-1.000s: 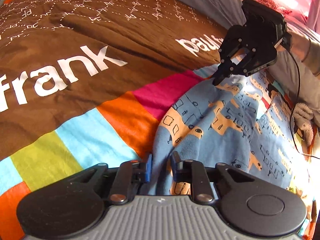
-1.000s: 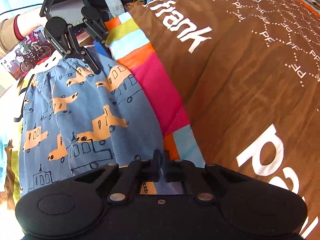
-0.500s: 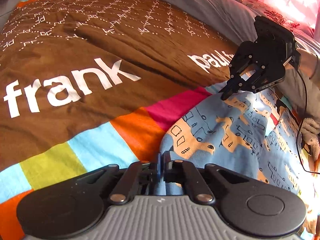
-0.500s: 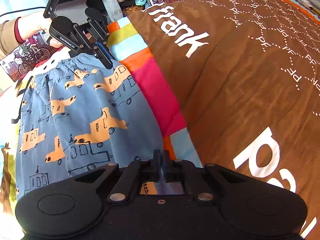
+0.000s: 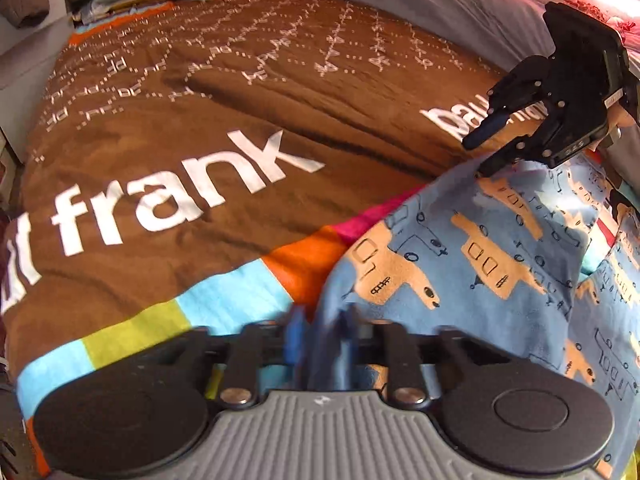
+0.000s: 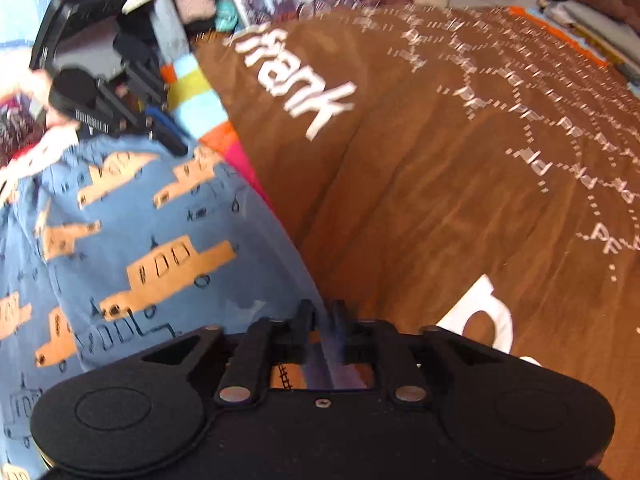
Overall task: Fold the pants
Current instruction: 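Lift the pants with both grippers and stretch them apart lengthwise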
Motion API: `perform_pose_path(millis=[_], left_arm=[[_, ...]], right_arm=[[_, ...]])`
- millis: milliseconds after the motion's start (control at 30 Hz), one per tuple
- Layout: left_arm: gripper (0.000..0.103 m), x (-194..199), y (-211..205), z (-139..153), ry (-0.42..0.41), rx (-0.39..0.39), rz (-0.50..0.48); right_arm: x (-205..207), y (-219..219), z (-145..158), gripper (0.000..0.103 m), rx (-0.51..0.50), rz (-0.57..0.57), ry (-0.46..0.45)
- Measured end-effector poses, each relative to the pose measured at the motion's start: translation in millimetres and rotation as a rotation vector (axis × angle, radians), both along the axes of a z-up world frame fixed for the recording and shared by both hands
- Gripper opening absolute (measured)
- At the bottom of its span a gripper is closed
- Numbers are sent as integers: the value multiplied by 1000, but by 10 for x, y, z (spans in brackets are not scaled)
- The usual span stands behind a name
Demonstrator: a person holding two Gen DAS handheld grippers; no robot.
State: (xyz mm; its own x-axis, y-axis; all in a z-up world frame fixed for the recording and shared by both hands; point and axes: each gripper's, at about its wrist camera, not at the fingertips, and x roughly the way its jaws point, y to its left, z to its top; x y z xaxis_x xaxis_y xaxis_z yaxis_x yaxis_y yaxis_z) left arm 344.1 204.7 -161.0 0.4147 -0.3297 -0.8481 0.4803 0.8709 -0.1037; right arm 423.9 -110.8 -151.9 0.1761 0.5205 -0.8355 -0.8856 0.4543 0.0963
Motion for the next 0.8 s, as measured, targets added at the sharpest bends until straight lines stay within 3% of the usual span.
perform_pose_path(millis=[33,67,233,400,667,800], left_arm=[[79,-44,2,69,-30,1,1],[83,-84,-3,138,-59,-5,-2],[84,-86,-50,263,-93,-5,17],[73,-105,151,-3,26,22,34],[68,-223,610,32,109,-110,22],[50,-205,600,39,130,-141,-18]], right_arm=[[4,-101,67,40,8,-6,-8],[14,-224,134,41,2,-19,-18],[64,-998,341,41,-62,-138,-30],[-152,-1235,311,41,-49,-128,-12],[-204,-597,172,41,20,-23,19],[-116,-281,125,41,37,-6,27]])
